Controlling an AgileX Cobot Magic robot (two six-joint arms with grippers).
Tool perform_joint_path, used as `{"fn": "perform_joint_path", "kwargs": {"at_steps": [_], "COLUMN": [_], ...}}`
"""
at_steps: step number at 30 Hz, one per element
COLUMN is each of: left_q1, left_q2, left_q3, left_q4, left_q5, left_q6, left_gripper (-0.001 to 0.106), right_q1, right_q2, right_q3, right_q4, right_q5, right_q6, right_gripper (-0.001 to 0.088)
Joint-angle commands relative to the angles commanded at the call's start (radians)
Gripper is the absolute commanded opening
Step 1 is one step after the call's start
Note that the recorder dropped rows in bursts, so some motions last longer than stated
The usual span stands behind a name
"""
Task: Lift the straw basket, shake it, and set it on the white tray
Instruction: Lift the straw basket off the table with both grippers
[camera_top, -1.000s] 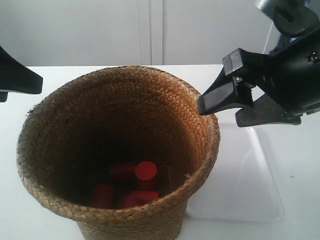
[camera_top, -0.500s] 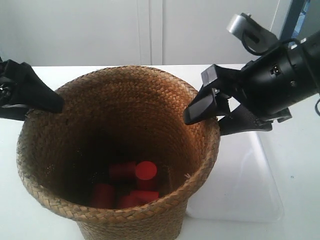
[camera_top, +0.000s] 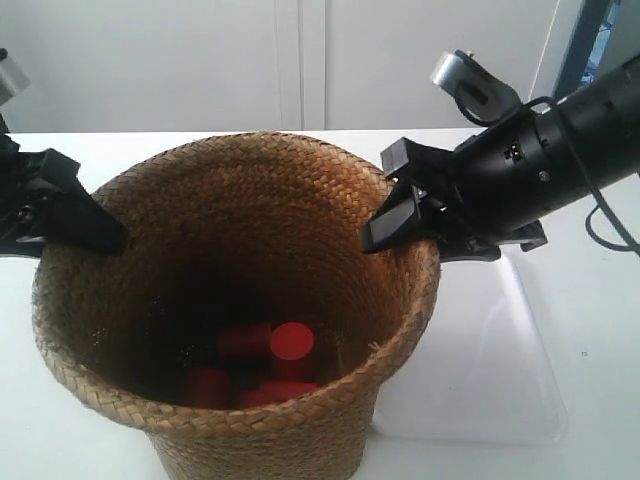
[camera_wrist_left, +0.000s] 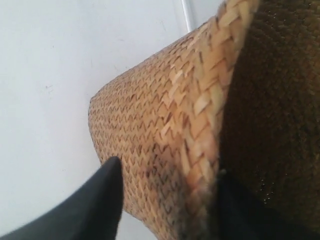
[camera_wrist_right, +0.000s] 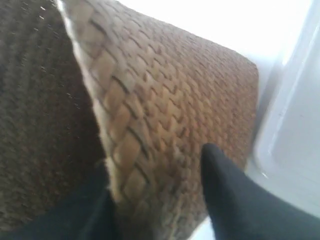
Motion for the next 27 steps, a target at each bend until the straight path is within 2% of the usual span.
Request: {"fn": "perform_joint_path", "kwargs": {"at_steps": [2,3,4,5,12,18,20,21,24,27], "left_q1": [0.000,0.000,0.000,0.000,0.000,0.000,-0.004,-0.017,-0.058,-0.089], "left_q2": [0.000,0.000,0.000,0.000,-0.018,-0.163,-0.214,-0.228,-0.282,-0.342], "left_q3": [0.000,0.000,0.000,0.000,0.000,0.000,0.000,0.000,0.020,0.096], "left_q4": [-0.013,-0.029,-0.034,-0.038,-0.063,-0.088,-0.223,-0.251,-0.246,-0.285], "left_q5": [0.002,0.002,-0.001,-0.010,-0.055,-0.171,-0.169,-0.178,-0.193,-0.262], "left_q6": [0.000,0.000,0.000,0.002,0.057,0.101,0.211,0.272,0.320,0.371], "left_gripper": [0.019,0.009,0.003,0.000,0.000,0.000,0.000,0.000,0.000,0.000], "right_q1": [0.000,0.000,0.000,0.000,0.000,0.010,0.073,0.112,0.236,0.273], "right_q2": [0.000,0.000,0.000,0.000,0.000,-0.094,-0.177,-0.206,-0.291,-0.343], "right_q3": [0.000,0.000,0.002,0.006,0.005,0.005,0.005,0.013,0.077,0.149], "right_q4": [0.031,0.036,0.036,0.036,0.105,0.110,0.114,0.114,0.058,0.032], "right_q5": [0.000,-0.002,-0.006,-0.012,-0.130,-0.189,-0.257,-0.292,-0.435,-0.512], "right_q6": [0.000,-0.026,-0.056,-0.105,-0.105,-0.221,-0.316,-0.353,-0.376,-0.337], "right_gripper": [0.0222,0.0138,0.0087,-0.0001,0.0000,0.0000,0.0000,0.0000,0.0000,0.0000]}}
